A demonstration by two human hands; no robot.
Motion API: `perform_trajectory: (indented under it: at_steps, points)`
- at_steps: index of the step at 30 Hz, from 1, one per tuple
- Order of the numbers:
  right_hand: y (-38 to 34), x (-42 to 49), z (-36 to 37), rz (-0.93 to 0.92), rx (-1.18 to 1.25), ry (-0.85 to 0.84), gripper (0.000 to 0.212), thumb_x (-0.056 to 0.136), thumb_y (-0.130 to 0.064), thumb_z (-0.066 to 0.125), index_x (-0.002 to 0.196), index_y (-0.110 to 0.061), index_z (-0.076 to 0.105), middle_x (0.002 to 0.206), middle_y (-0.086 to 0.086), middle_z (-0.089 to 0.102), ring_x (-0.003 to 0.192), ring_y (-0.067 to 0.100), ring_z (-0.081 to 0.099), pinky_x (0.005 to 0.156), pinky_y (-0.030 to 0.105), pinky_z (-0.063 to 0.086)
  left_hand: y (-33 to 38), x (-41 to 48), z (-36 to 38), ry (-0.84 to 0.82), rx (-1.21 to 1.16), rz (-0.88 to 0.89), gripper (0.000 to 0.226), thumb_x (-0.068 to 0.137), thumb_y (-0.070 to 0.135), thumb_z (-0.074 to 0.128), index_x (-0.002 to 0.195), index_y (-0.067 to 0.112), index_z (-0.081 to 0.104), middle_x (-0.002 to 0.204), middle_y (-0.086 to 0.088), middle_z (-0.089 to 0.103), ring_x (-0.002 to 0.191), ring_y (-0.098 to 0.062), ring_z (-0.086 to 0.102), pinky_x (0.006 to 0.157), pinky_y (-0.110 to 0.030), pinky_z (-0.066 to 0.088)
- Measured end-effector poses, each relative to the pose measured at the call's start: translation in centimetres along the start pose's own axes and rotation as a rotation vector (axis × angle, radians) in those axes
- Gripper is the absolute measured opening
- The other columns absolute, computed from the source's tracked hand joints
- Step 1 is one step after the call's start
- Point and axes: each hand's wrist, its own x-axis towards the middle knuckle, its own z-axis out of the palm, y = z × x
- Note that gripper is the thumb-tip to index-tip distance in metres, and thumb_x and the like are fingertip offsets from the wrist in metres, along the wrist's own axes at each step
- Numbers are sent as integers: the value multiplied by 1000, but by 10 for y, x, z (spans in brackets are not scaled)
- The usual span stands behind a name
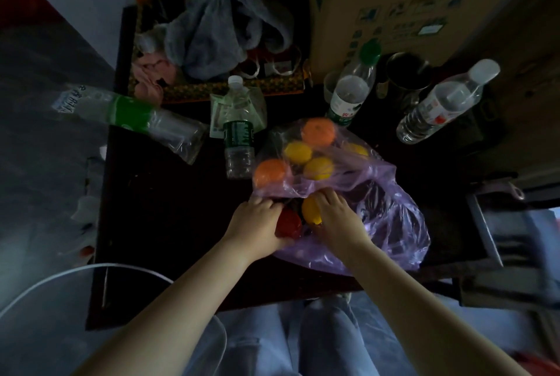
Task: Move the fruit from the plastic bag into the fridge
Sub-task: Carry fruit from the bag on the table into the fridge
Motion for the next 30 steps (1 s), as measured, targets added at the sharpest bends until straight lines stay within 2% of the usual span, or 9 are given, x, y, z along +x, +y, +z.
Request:
perform_trajectory:
  at_steps: [4,9,12,15,19,23,27,30]
  points:
    - [-6,-9,6,49,52,44,73,76,-11,68,140,-19,32,138,2,37,120,28,44,83,38,49,1,-3,1,14,-4,48,68,72,63,60,124,20,50,122,0,57,118,-23,46,94,-33,39]
    - [-10,-29,1,133,129,155,71,79,-21,68,142,-20,33,141,1,37,125,26,42,83,37,48,2,-7,1,96,-21,118,68,72,60,62,124,19,49,121,0,57,117,-22,47,94,-33,39]
    - [-13,-46,-6,175,165,254,70,80,-24,69,141,-20,35,142,0,37,126,25,43,80,39,52,3,-10,-1,161,-34,164,69,70,57,65,123,15,52,117,-3,59,113,-25,49,91,-37,42]
    - [-17,-68,-13,198,219,390,67,77,-23,71,137,-18,41,137,1,42,122,26,46,82,40,51,6,-13,-5,222,-74,189,64,65,54,69,114,14,58,109,-5,64,104,-29,55,83,-39,45]
    - [-22,-99,-20,227,229,505,68,76,-23,71,137,-21,41,138,-2,41,122,24,45,88,37,48,21,-23,-15,393,-84,242,58,62,58,56,104,18,63,94,-2,67,91,-27,58,76,-35,44]
    - [-28,-139,-30,229,232,627,66,75,-22,70,135,-23,42,139,-3,41,123,23,45,87,39,50,46,-42,-31,528,-178,329,57,70,57,55,110,17,62,102,-1,66,97,-27,57,82,-37,45]
    - [-43,-193,-38,229,254,780,64,76,-18,71,134,-21,44,139,-2,42,123,22,45,91,34,47,80,-77,-47,484,-396,432,65,72,58,59,121,16,55,116,-1,60,108,-20,53,93,-31,41]
    - [-57,-246,-40,260,254,907,65,76,-18,73,134,-18,45,138,0,43,123,23,46,96,36,45,108,-115,-59,379,-538,496,64,70,48,70,124,19,52,119,5,55,108,-4,46,88,-16,33]
